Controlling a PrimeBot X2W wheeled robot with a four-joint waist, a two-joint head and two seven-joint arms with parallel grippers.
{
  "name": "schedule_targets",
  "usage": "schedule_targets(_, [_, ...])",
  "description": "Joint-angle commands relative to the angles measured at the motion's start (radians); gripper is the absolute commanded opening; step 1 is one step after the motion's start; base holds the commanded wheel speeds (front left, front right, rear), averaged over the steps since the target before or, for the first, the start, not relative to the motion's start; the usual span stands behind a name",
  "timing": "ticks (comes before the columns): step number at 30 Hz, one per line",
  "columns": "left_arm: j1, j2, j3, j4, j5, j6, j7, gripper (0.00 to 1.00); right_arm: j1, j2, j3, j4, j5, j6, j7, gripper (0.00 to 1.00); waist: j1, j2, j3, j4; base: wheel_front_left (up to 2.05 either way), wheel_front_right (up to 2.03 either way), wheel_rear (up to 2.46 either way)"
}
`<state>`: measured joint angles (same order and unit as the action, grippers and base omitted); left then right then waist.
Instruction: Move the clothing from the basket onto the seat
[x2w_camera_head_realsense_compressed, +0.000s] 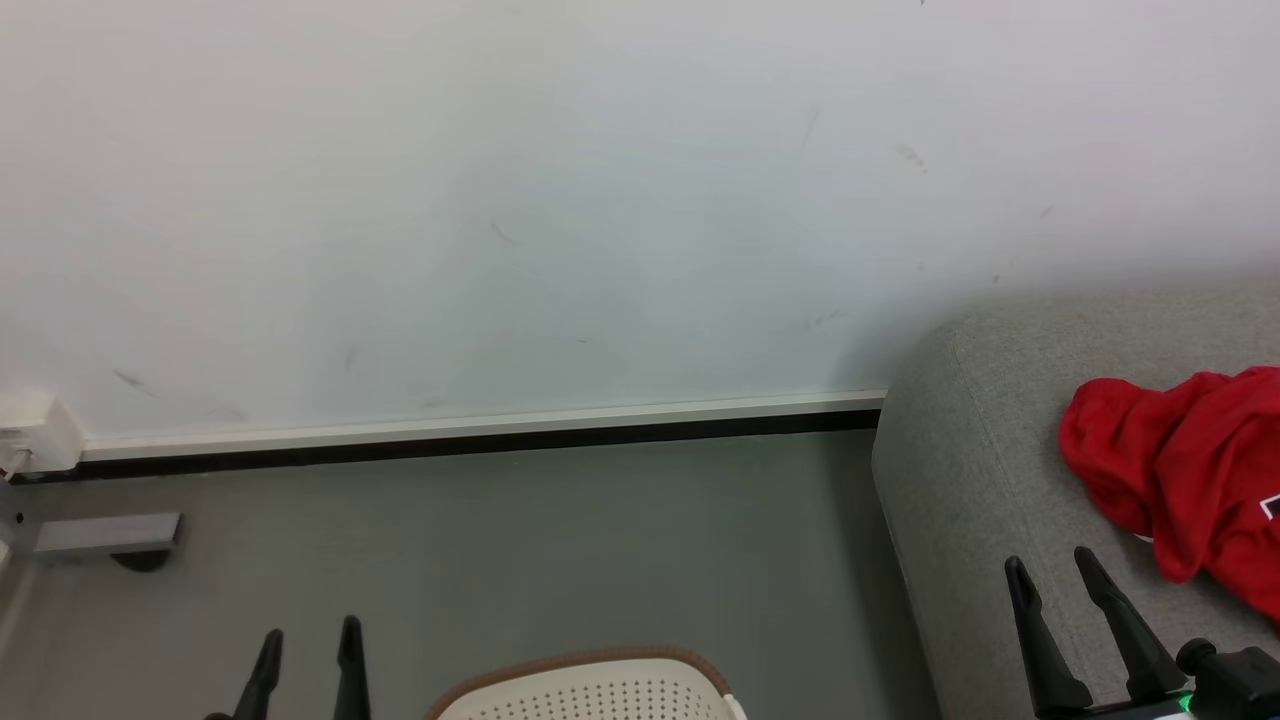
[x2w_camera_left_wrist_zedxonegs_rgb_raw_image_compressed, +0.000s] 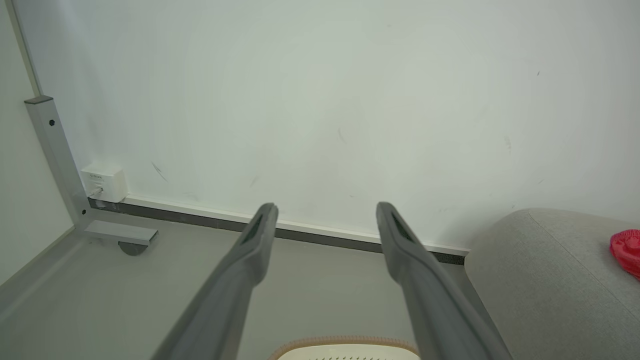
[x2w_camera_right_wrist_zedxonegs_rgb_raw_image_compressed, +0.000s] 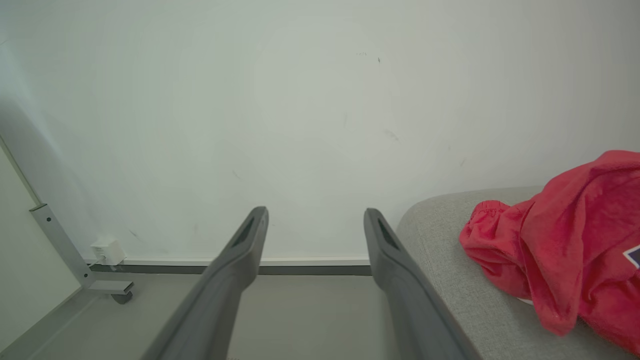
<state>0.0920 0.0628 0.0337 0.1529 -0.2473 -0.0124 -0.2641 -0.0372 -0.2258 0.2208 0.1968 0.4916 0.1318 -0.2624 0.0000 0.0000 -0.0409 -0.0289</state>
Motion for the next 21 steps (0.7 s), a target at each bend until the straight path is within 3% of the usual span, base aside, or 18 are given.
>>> schedule_targets(1, [-0.003, -0.002, 0.009, 0.003, 0.014, -0.005, 0.0, 1.0, -0.009, -0.006, 0.002, 0.007, -0.004, -0.002, -0.003, 1.0, 0.0, 0.0, 0.0, 0.0, 0.0, 0.0, 0.0])
schedule_targets(16, [-0.018, -0.01, 0.035, 0.028, 0.035, -0.031, 0.0, 1.0, -0.021, -0.008, 0.016, 0.025, 0.005, -0.002, -0.003, 1.0, 0.0, 0.0, 0.003, -0.002, 0.0, 0.0, 0.0])
schedule_targets(17, [-0.011, -0.012, 0.031, 0.029, 0.019, -0.031, 0.0, 0.0, -0.014, -0.001, 0.016, 0.024, 0.002, 0.0, 0.0, 0.0, 0.0, 0.0, 0.002, -0.002, 0.0, 0.0, 0.0])
schedule_targets(21, [-0.006, -0.019, 0.031, 0.06, 0.004, -0.032, 0.009, 0.0, 0.006, 0.012, 0.019, 0.042, 0.015, 0.0, 0.007, 0.0, 0.0, 0.0, 0.003, -0.002, 0.0, 0.0, 0.0])
